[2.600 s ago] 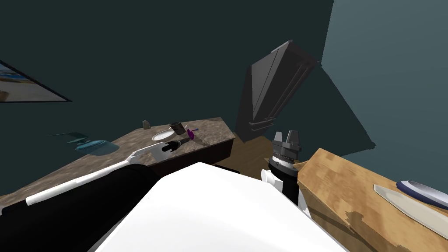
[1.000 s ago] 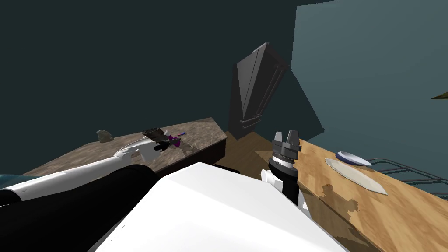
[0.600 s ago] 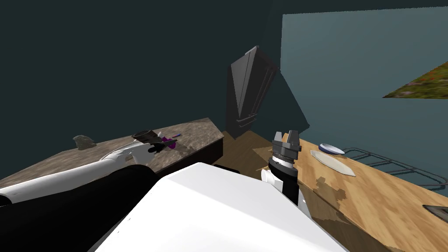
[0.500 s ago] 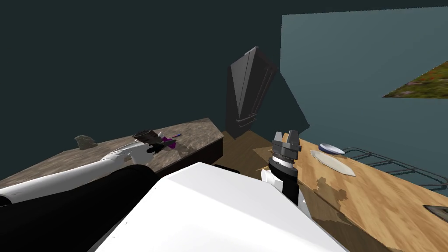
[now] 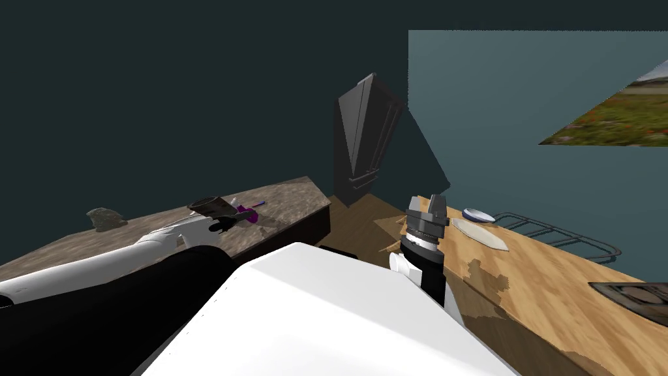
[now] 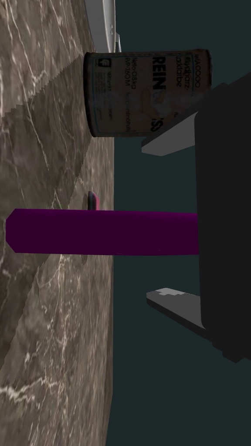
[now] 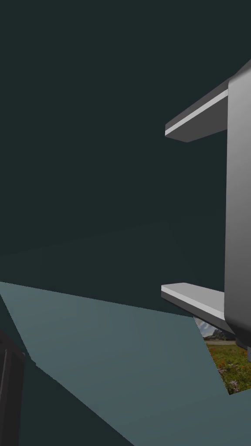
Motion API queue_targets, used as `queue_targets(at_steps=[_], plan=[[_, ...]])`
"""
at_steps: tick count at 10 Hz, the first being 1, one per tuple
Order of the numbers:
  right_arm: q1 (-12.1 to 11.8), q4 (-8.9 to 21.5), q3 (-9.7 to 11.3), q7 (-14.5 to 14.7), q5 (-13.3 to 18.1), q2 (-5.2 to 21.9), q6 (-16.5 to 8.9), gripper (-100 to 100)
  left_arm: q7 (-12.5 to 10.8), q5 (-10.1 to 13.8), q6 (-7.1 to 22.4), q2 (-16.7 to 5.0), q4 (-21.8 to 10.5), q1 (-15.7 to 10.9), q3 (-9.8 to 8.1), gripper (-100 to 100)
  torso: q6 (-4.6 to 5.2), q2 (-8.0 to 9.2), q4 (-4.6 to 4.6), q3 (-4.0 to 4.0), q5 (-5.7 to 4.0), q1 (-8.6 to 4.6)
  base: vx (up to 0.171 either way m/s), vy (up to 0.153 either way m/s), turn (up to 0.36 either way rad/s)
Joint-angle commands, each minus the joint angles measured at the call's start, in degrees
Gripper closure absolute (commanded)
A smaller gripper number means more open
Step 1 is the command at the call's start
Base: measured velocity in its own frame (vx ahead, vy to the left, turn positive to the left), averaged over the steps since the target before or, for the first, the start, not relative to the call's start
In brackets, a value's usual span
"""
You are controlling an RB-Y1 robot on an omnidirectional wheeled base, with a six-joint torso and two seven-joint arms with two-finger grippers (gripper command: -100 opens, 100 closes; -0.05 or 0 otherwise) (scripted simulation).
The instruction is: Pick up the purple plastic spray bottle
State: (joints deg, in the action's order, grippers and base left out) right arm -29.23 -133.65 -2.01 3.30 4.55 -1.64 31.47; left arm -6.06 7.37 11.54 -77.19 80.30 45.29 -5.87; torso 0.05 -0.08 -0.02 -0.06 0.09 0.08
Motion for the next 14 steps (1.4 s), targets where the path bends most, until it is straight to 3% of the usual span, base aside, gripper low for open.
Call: queue_targets(at_steps=[1,3,4,6,7,8,9,10,12,13,14], plan=[[0.0,0.0,0.0,0.0,0.0,0.0,0.0,0,-2.0,-0.8,-2.9,0.3,-2.9,0.2,0.76,-100,0.0,0.0,0.0,0.0,0.0,0.0,-0.019,-0.044,-0.274],[0.0,0.0,0.0,0.0,0.0,0.0,0.0,0,-2.0,-0.8,-3.9,0.3,-6.1,0.2,0.76,-100,0.02,0.04,0.01,0.02,-0.03,-0.12,-0.02,-0.043,-0.088],[0.0,0.0,0.0,0.0,0.0,0.0,0.0,0,-4.1,-1.4,-6.5,0.5,-7.7,0.3,1.69,-100,-0.02,0.03,0.01,0.02,-0.03,-0.07,-0.013,-0.067,-0.266],[0.0,0.0,0.0,0.0,0.0,0.0,0.0,0,-4.1,-1.4,-7.9,0.5,-11.3,0.3,1.69,-100,0.05,0.0,0.0,0.0,-0.01,-0.16,-0.016,-0.048,-0.078],[0.0,0.0,0.0,0.0,0.0,0.0,0.0,0,-6.2,-2.0,-10.5,0.6,-13.2,0.4,2.62,-100,0.02,-0.01,0.0,-0.01,0.01,-0.04,-0.017,-0.058,-0.264],[0.0,0.0,0.0,0.0,0.0,0.0,0.0,0,-6.2,-2.0,-12.0,0.6,-15.4,0.4,2.62,-100,0.13,-0.02,-0.01,-0.02,0.01,-0.1,-0.014,-0.053,-0.17],[0.0,0.0,0.0,0.0,0.0,0.0,0.0,0,-6.2,-2.0,-12.0,0.6,-17.7,0.4,2.62,-100,0.05,-0.04,-0.01,-0.02,0.0,-0.08,-0.006,-0.025,0.023],[0.0,0.0,0.0,0.0,0.0,0.0,0.0,0,-8.3,-2.6,-15.1,0.7,-19.6,0.5,3.55,-100,0.0,-0.03,-0.01,-0.02,0.01,-0.01,-0.015,-0.059,-0.221],[0.0,0.0,0.0,0.0,0.0,0.0,0.0,0,-8.3,-2.6,-16.0,0.7,-23.6,0.5,3.55,-100,0.05,-0.03,-0.01,-0.02,-0.01,-0.1,-0.012,-0.045,-0.1],[0.0,0.0,0.0,0.0,0.0,0.0,0.0,0,-8.3,-2.6,-16.0,0.7,-23.6,0.5,3.55,-100,0.02,-0.02,0.0,-0.01,0.01,-0.03,-0.005,-0.008,0.024],[0.0,0.0,0.0,0.0,0.0,0.0,0.0,0,-10.4,-3.3,-18.7,0.8,-25.6,0.6,4.48,-100,0.02,-0.03,-0.01,-0.02,0.03,0.06,-0.014,-0.055,-0.303]])
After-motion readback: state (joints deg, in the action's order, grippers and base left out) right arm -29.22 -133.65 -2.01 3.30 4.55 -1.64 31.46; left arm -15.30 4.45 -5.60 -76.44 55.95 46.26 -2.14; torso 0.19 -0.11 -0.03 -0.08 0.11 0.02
